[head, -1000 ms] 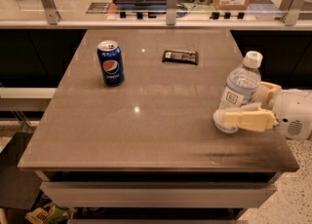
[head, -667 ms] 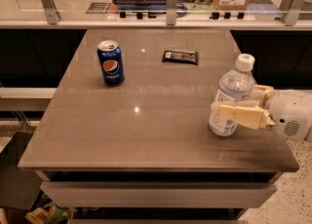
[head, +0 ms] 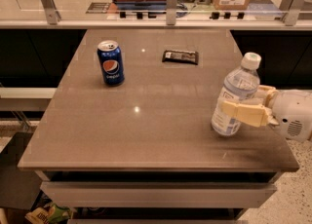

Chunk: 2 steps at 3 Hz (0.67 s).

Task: Move blue plastic bottle near rxbar chocolate

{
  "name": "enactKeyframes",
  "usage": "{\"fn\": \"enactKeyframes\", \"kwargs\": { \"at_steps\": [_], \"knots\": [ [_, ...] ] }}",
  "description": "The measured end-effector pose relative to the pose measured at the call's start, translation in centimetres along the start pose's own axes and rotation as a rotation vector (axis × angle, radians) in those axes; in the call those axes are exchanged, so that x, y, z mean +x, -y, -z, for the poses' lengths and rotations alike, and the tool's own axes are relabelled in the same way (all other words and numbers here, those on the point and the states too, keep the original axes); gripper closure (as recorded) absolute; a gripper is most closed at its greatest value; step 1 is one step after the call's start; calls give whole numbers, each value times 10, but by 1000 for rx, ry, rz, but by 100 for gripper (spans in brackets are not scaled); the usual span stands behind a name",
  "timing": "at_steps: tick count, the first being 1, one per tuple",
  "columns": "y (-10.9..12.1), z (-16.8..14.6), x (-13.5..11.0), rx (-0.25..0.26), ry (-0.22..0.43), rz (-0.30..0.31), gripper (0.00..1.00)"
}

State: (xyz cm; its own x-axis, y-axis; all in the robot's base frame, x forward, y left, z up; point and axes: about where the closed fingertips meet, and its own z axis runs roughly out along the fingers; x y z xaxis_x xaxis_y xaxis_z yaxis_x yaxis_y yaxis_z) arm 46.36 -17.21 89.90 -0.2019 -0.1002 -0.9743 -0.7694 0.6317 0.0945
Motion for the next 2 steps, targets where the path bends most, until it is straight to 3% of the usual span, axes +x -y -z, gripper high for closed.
{"fn": "enactKeyframes", "kwargs": {
  "at_steps": [1,2],
  "knots": [
    [33,0,-4,81,-5,12,100],
    [82,-2,-9,204,-15,23,100]
  ]
}}
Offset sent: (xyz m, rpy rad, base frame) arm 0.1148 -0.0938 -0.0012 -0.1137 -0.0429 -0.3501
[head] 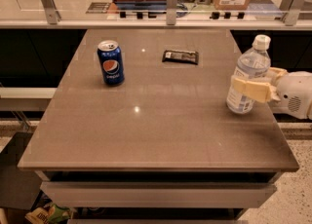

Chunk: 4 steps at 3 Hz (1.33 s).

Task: Move blue plastic bottle near rxbar chocolate

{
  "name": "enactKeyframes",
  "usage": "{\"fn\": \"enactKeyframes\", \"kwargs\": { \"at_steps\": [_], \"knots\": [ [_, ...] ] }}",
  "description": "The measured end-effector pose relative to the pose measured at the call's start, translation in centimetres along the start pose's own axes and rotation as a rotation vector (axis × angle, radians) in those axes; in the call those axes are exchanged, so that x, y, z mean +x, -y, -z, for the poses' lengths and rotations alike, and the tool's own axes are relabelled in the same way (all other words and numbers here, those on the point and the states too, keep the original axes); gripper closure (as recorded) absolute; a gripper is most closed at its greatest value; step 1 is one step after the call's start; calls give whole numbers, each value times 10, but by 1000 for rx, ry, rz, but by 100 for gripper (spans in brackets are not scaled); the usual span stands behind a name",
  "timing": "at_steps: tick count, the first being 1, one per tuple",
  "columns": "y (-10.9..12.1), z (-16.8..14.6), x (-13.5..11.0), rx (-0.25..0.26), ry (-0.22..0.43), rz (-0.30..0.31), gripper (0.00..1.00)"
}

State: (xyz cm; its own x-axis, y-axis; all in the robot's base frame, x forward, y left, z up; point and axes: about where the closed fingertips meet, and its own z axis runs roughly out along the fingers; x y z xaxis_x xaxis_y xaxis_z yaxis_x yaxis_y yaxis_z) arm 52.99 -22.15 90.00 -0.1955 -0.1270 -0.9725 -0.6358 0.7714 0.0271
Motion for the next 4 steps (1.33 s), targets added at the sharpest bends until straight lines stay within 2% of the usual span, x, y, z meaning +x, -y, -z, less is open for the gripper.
{"fn": "enactKeyframes", "kwargs": {
  "at_steps": [2,3,4],
  "knots": [
    [65,-36,-39,200,49,-2,100],
    [65,-36,-39,200,49,-2,100],
    [62,-58,-37,149,48,12,100]
  ]
}}
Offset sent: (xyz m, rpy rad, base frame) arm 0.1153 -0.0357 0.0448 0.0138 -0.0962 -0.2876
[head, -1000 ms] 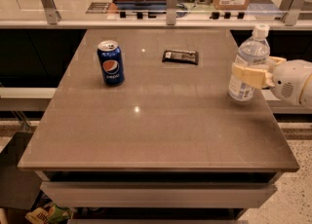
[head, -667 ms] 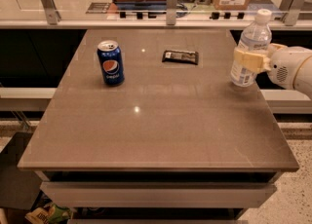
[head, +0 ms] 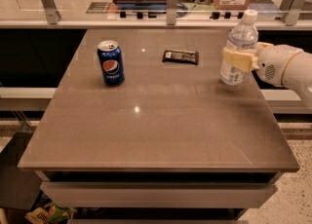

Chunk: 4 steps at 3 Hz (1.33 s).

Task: Move blue plastic bottle near rxbar chocolate

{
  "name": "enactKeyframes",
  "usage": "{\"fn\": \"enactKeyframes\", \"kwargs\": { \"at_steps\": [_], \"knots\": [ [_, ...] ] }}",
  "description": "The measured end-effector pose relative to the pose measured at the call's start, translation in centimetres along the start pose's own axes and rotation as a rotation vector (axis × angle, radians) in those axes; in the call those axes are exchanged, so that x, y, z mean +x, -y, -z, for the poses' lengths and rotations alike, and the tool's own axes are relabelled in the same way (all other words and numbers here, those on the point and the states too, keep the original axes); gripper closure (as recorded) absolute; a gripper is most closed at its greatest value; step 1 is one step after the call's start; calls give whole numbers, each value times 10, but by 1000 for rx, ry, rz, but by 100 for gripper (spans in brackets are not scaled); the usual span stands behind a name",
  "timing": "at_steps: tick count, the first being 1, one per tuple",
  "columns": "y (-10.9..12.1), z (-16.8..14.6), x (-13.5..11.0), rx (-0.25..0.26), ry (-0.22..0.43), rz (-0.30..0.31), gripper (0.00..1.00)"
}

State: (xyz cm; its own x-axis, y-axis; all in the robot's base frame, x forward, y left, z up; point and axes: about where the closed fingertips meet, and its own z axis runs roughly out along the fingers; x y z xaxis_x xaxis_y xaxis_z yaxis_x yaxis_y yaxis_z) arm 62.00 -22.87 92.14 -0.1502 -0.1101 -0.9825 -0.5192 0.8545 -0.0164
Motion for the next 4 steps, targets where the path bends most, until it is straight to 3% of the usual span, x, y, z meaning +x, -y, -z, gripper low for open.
{"fn": "enactKeyframes", "kwargs": {
  "at_steps": [2,4],
  "knots": [
    [-14,-59,-11,-76,27,21,100],
    [-11,-106,-14,-89,47,35,100]
  ]
}}
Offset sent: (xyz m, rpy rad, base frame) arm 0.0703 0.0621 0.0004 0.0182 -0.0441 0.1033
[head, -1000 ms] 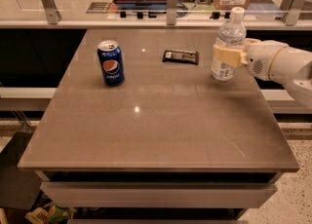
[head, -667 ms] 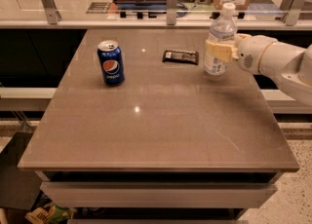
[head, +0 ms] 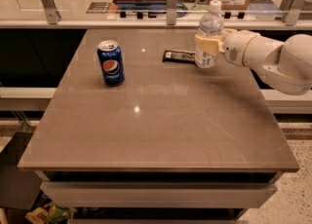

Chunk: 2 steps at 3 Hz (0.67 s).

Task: Move blue plastic bottle near rxbar chocolate

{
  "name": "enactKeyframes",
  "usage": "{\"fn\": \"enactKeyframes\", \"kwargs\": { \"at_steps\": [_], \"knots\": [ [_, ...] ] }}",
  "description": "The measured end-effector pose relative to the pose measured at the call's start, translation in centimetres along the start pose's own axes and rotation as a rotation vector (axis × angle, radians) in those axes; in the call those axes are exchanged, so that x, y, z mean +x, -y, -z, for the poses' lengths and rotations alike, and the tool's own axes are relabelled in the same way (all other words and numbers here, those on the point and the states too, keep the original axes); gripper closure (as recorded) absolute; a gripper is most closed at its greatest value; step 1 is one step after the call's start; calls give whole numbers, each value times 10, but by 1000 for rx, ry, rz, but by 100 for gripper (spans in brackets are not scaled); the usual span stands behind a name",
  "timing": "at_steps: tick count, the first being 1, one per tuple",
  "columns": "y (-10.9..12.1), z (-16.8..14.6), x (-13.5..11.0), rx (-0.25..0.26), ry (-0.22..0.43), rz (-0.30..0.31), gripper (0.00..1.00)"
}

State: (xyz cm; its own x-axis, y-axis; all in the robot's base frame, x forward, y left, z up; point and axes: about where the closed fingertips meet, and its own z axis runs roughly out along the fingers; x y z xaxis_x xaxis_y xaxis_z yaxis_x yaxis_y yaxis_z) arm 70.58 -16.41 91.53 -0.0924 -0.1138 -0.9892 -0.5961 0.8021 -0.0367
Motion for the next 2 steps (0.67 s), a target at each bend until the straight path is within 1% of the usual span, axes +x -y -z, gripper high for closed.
{"fn": "enactKeyframes", "kwargs": {
  "at_steps": [1,2],
  "knots": [
    [2,-10,8,-12,-16,5,100],
    [1,-12,8,-16,-17,5,84]
  ]
}}
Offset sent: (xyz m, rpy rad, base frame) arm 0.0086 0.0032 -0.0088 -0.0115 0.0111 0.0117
